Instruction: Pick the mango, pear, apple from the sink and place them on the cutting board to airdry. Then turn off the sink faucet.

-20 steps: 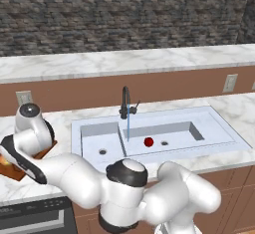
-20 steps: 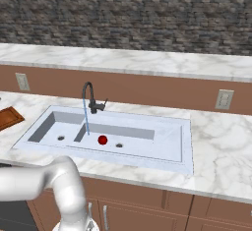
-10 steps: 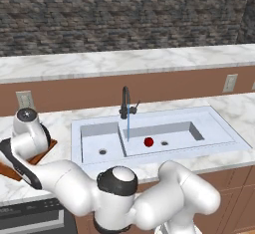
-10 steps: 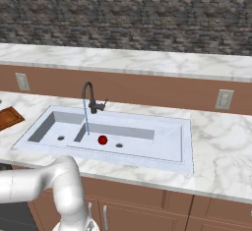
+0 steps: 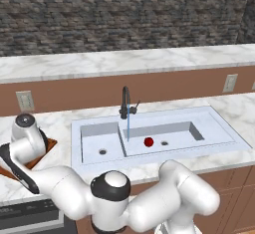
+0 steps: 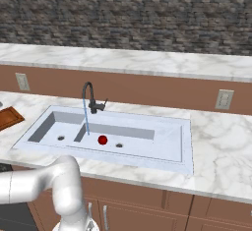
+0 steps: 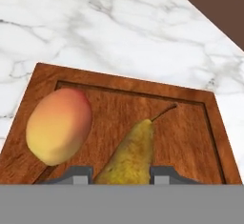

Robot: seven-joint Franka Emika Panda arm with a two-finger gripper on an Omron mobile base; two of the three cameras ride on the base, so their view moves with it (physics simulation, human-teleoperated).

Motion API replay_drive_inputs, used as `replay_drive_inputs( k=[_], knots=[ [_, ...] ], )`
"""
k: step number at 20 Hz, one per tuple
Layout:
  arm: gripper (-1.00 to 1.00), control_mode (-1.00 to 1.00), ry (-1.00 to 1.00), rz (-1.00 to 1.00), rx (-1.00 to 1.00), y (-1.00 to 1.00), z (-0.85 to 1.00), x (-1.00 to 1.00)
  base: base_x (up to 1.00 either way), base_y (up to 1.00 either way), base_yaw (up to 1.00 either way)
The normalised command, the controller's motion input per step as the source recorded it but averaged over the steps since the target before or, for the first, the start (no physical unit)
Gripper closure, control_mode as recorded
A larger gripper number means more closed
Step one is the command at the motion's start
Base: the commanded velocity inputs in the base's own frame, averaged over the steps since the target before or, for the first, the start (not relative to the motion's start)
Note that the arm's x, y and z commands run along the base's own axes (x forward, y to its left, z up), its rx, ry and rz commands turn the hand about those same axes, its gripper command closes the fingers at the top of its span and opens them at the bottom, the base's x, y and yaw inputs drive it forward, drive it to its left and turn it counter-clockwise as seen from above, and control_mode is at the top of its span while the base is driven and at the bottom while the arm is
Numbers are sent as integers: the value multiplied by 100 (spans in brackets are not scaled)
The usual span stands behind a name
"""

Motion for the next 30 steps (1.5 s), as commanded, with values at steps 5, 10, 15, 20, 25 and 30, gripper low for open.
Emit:
replay_drive_inputs(
  k=[5,10,15,20,25,30],
  knots=[
    [-100,-100,0,0,0,14,-23,9,0,0,0],
    [-100,-100,0,0,0,17,-14,5,0,0,0],
    [-100,-100,0,1,5,3,41,0,0,0,0],
    [-100,-100,5,0,9,-15,83,-8,0,0,0],
    [-100,-100,1,0,2,-39,67,-44,0,0,0],
    [-100,-100,0,-1,0,-58,65,-58,0,0,0]
  ],
)
